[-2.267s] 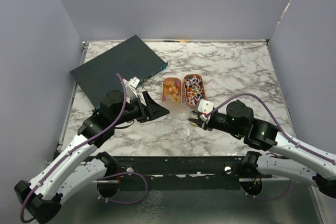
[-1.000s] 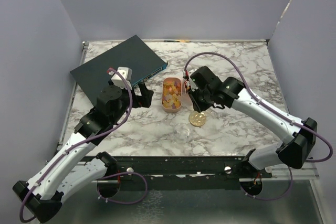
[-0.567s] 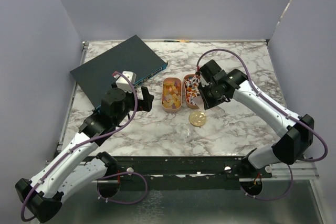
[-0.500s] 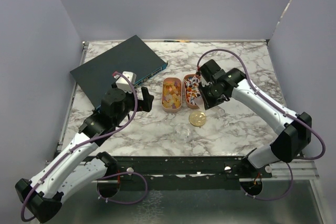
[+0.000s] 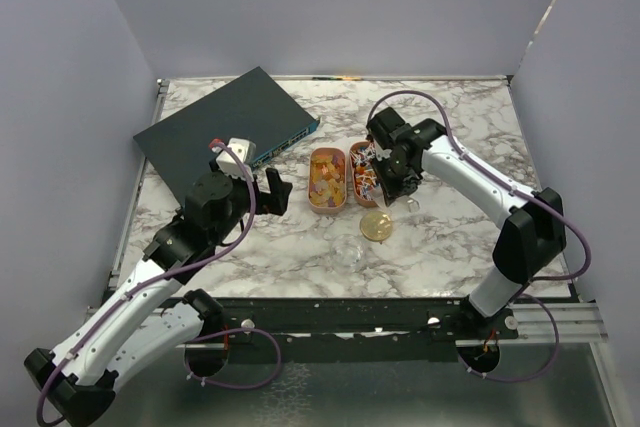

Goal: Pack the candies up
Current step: Scoop the fake candies from the storage box.

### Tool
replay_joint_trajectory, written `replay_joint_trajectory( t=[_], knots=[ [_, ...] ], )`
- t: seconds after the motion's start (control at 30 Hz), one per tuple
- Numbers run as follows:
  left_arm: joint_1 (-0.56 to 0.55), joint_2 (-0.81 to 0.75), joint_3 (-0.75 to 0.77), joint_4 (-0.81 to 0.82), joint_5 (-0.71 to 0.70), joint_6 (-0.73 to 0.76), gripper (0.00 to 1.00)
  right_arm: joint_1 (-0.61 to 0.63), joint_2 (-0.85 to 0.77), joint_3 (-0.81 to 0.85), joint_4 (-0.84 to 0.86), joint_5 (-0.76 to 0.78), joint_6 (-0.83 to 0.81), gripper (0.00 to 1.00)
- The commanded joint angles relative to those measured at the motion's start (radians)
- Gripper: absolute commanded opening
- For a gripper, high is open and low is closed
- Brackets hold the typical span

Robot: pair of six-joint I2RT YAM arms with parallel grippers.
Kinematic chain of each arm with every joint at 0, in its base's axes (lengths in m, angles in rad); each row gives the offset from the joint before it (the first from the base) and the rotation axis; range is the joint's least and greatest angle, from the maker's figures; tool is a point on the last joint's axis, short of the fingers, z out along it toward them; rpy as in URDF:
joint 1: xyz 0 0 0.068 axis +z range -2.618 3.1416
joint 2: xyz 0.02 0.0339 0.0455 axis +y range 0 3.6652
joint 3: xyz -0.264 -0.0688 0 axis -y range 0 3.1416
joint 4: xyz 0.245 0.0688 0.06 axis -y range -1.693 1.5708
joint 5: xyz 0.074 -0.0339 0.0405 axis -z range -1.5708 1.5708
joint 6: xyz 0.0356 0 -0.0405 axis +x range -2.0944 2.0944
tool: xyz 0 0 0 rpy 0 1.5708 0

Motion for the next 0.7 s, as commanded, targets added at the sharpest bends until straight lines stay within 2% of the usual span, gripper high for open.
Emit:
replay_joint_trajectory(
  t=[0.0,0.67],
  knots=[
    [-0.019,-0.025,-0.012,0.01,0.004,0.017,0.99,-0.011,0.047,0.052,-0.038,-0.023,0.008,0.0],
    [-0.069,-0.083,-0.011,-0.011,-0.058,0.049,0.99,-0.044,0.277,0.185,-0.035,-0.027,-0.003,0.01]
  ],
)
